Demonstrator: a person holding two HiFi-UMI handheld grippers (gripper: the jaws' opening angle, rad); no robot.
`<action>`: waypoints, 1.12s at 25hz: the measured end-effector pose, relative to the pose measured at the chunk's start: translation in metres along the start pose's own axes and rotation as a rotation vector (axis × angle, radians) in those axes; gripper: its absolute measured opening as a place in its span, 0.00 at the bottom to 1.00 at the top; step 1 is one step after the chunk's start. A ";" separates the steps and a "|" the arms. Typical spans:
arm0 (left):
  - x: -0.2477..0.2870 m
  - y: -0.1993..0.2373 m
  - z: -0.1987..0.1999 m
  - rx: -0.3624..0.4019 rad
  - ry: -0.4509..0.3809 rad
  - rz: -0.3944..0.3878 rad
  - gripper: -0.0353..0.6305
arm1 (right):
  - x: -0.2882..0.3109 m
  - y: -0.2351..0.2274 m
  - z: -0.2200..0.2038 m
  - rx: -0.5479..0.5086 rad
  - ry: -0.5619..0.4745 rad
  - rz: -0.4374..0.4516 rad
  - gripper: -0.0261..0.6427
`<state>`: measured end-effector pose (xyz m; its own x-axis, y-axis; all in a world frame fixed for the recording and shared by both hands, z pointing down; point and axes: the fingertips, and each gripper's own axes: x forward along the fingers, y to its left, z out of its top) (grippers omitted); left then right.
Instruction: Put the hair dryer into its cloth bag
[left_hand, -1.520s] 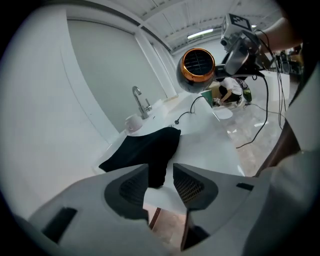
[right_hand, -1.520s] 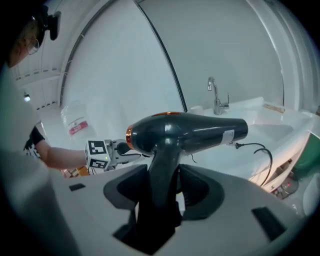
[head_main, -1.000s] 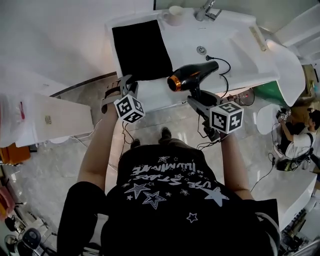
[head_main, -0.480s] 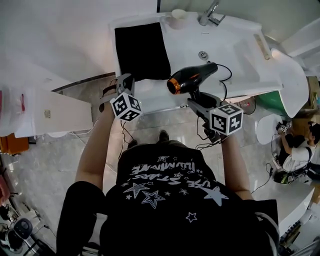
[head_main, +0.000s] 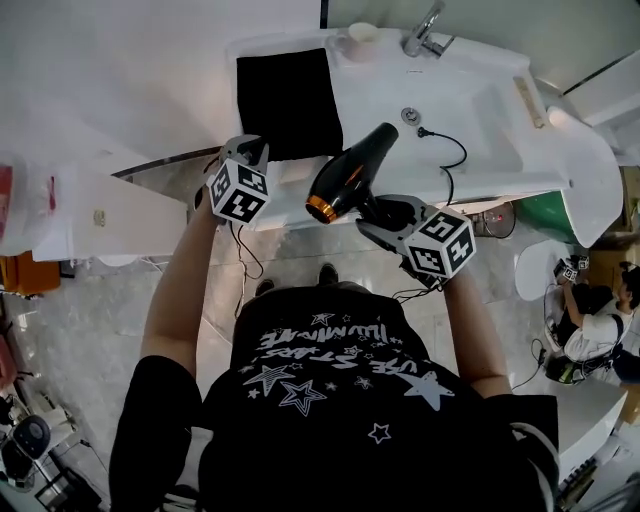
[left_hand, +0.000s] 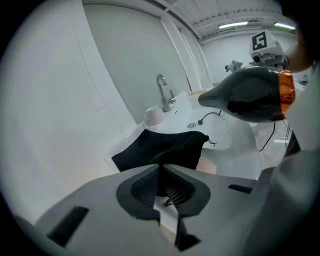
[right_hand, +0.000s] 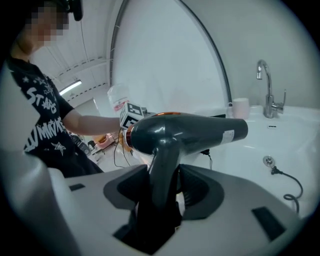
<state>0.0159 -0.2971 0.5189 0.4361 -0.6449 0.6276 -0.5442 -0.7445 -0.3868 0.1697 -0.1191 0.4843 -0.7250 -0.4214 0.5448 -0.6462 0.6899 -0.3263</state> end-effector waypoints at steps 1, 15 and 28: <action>-0.001 0.001 0.000 -0.005 0.005 -0.003 0.10 | 0.004 0.005 0.000 -0.012 0.005 0.020 0.34; -0.001 0.010 0.011 -0.049 0.050 -0.034 0.10 | 0.054 0.086 -0.022 -0.219 0.155 0.322 0.34; -0.013 0.020 0.013 -0.073 0.046 -0.032 0.10 | 0.084 0.079 -0.010 -0.220 0.241 0.505 0.34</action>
<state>0.0084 -0.3058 0.4941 0.4216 -0.6108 0.6703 -0.5815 -0.7492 -0.3169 0.0600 -0.0941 0.5123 -0.8382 0.1179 0.5324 -0.1527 0.8865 -0.4368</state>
